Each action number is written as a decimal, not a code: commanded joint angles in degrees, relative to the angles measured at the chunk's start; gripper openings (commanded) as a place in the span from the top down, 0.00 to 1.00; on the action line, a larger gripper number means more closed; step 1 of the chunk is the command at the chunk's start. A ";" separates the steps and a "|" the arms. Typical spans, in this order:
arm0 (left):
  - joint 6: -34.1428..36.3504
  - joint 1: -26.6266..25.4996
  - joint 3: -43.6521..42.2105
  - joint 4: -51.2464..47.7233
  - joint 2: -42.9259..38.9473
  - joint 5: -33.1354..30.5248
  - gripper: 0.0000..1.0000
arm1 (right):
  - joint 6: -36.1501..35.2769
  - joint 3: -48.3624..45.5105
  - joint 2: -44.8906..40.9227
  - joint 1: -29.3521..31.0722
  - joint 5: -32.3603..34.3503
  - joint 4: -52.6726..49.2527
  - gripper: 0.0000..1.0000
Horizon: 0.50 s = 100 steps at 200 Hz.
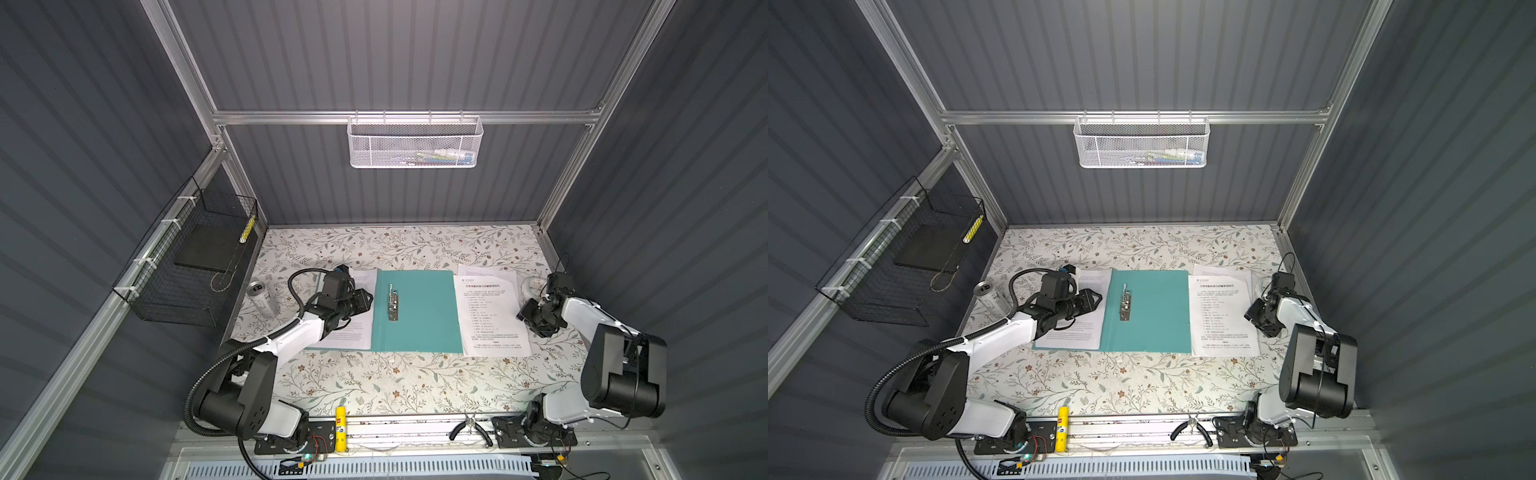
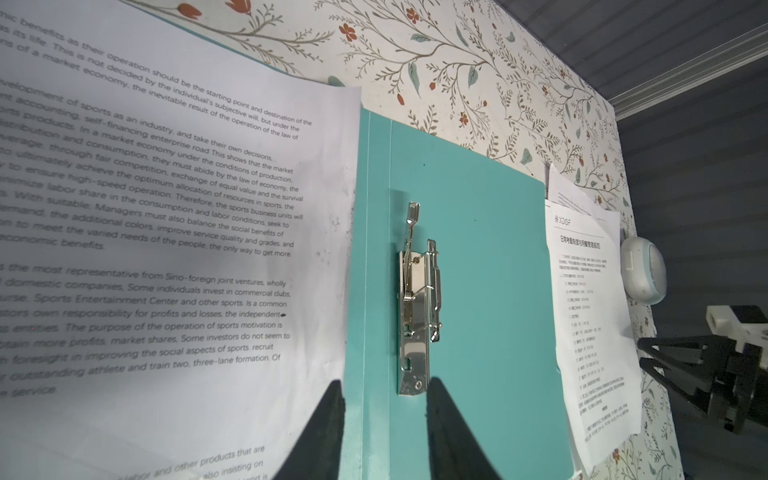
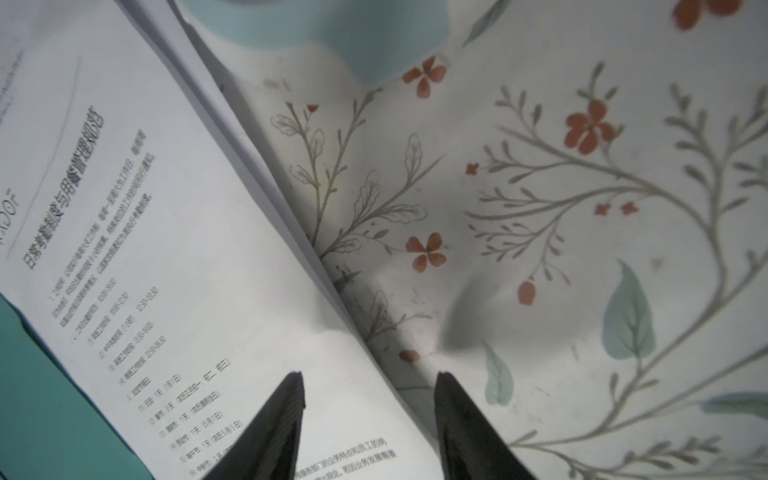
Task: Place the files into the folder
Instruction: 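Pinch the edge of the Chinese-text paper with the right gripper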
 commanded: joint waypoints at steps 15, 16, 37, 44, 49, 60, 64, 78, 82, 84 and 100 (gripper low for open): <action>0.49 -0.29 0.13 0.07 1.06 0.99 0.65 | 0.20 -0.58 1.84 -0.20 -3.70 1.33 0.46; 0.49 -0.29 0.14 0.07 1.11 0.99 0.65 | 0.22 -0.58 1.87 -0.18 -3.79 1.31 0.46; 0.49 -0.28 0.11 0.18 1.37 1.07 0.65 | 0.59 -0.99 1.90 -0.25 -6.14 2.42 0.47; 0.42 -0.29 0.15 0.25 1.51 1.05 0.65 | 0.70 -1.17 1.59 -0.24 -7.08 2.78 0.47; 0.40 -0.29 0.21 0.25 1.64 1.14 0.65 | 0.81 -1.19 1.25 -0.24 -7.60 2.82 0.47; 0.40 -0.29 0.41 0.25 1.90 1.16 0.65 | 1.00 -1.37 0.40 -0.22 -8.71 3.03 0.47; 0.32 -0.29 0.41 0.25 2.05 1.13 0.65 | 1.07 -1.37 0.04 -0.20 -9.12 2.89 0.47; 0.14 -0.29 0.46 0.38 2.37 1.20 0.65 | 1.68 -1.57 -1.37 -0.16 -10.09 2.77 0.47; 0.09 -0.25 0.50 0.42 2.53 1.25 0.65 | 1.82 -1.74 -1.76 -0.16 -10.73 2.94 0.47; 0.12 -0.28 0.50 0.47 2.59 1.20 0.65 | 1.93 -1.84 -1.96 -0.16 -10.73 3.03 0.47; -0.04 -0.38 0.56 0.59 3.16 1.31 0.65 | 2.45 -2.46 -3.41 0.09 -13.23 3.01 0.47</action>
